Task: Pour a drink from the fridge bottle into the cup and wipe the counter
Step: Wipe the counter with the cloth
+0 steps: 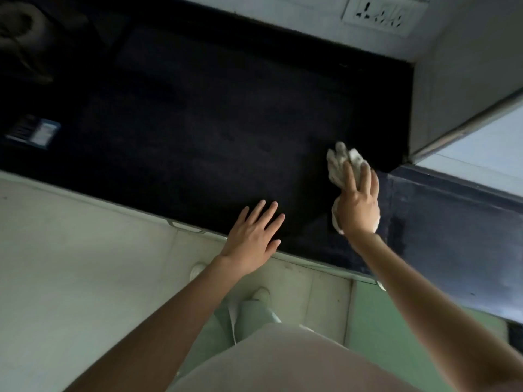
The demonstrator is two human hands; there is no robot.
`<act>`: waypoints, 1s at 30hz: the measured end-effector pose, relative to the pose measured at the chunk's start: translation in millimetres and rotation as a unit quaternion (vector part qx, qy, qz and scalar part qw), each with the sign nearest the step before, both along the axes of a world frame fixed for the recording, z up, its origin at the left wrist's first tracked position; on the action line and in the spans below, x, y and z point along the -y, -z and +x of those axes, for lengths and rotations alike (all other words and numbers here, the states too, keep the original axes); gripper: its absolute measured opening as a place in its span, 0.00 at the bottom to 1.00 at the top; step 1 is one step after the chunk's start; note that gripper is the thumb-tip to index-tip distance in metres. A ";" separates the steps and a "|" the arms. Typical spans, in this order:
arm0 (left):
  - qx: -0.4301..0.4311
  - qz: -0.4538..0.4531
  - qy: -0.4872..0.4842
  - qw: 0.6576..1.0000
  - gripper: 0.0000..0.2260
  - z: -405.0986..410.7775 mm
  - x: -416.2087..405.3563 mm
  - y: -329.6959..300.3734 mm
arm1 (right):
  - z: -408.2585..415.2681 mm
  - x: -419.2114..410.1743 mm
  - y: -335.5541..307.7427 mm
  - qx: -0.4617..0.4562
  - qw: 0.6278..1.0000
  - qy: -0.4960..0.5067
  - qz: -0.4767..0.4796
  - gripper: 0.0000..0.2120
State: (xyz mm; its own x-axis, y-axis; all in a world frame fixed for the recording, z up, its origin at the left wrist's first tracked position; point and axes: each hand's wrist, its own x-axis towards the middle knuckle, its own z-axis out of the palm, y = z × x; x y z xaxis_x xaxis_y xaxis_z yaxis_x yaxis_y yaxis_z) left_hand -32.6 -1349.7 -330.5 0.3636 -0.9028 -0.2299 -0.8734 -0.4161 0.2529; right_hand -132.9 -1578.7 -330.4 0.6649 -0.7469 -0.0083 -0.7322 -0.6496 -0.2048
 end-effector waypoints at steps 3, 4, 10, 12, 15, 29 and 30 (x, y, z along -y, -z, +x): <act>-0.017 -0.057 -0.016 0.998 0.22 1.1 0.5 -5.2 | -20.0 -49.8 -0.7 0.002 0.999 -0.034 -0.014 0.39; -0.008 -0.084 -0.024 0.996 0.21 5.0 -1.0 -7.8 | -19.8 -64.4 -0.6 -0.001 0.999 -0.051 -0.011 0.40; 0.053 -0.089 -0.079 0.991 0.21 66.4 -44.5 -17.7 | 56.7 -104.5 -4.2 -0.008 0.984 -0.179 0.015 0.42; 0.066 -0.049 -0.094 0.992 0.21 91.9 -65.3 -17.1 | 82.4 -90.8 -4.7 -0.019 0.975 -0.223 0.010 0.43; 0.075 -0.020 -0.113 0.991 0.20 128.4 -94.6 -15.8 | 90.9 -61.0 -7.7 -0.022 0.985 -0.171 0.010 0.43; 0.050 0.045 -0.113 0.991 0.25 206.3 -187.7 -9.9 | 176.7 -232.9 -7.1 0.015 0.980 -0.196 0.035 0.43; 0.050 0.044 -0.113 0.991 0.25 206.1 -187.0 -10.1 | 194.1 -230.2 -6.8 0.016 0.976 -0.214 0.045 0.43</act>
State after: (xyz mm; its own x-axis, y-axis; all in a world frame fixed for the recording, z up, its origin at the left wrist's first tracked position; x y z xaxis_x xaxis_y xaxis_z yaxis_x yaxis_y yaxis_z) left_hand 173.5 -1162.7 -320.4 0.5799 -0.7734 -0.2561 -0.7738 -0.6212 0.1239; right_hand 61.2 -1348.6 -323.6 0.9164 -0.3989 -0.0344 -0.3908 -0.8725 -0.2932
